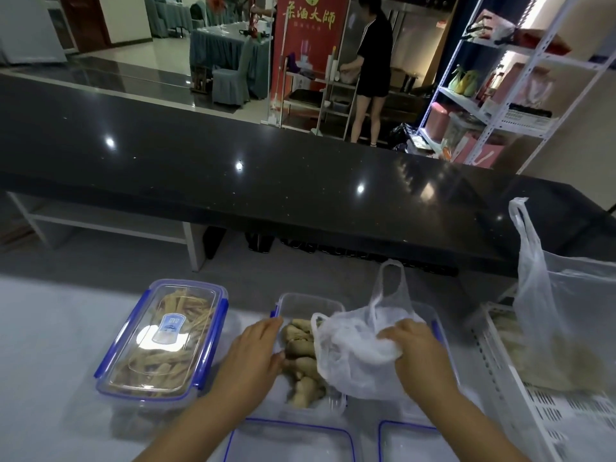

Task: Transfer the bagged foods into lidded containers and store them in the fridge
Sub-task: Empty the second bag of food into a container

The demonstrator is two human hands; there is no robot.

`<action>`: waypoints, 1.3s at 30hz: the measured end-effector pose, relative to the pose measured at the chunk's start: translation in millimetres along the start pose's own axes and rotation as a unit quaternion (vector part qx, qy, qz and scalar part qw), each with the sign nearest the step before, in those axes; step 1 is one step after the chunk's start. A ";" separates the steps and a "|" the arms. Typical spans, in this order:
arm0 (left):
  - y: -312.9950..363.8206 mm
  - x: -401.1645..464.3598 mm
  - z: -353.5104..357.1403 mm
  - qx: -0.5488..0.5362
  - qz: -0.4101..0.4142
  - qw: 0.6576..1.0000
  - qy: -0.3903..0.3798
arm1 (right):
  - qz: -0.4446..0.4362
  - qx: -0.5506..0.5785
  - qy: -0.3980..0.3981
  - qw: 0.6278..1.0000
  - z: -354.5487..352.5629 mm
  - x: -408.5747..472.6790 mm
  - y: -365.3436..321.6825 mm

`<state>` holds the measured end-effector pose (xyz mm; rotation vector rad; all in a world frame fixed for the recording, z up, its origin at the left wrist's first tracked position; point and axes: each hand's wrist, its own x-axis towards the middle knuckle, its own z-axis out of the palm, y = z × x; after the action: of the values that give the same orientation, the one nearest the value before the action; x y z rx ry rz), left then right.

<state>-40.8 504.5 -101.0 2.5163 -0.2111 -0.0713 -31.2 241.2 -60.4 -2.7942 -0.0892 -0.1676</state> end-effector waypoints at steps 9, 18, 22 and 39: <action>-2.1 -5.3 14.2 -0.003 -0.032 0.999 0.029 | -0.042 0.008 -0.102 0.994 25.1 -11.8 -46.4; -13.4 -3.9 19.1 -0.009 -0.037 0.998 0.040 | -0.142 -0.263 -0.099 0.949 58.1 37.0 -85.4; -14.9 -3.3 22.4 -0.012 -0.040 0.998 0.048 | -0.127 -0.299 -0.106 0.940 64.9 54.0 -90.2; 106.2 30.6 -22.6 -0.026 0.249 0.967 -0.046 | 0.029 0.458 0.067 0.886 -24.8 -17.2 -41.1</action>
<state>-22.7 426.9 -21.2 2.3357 -0.8583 0.0098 -54.2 270.8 -25.8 -1.8293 -0.0347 -0.2294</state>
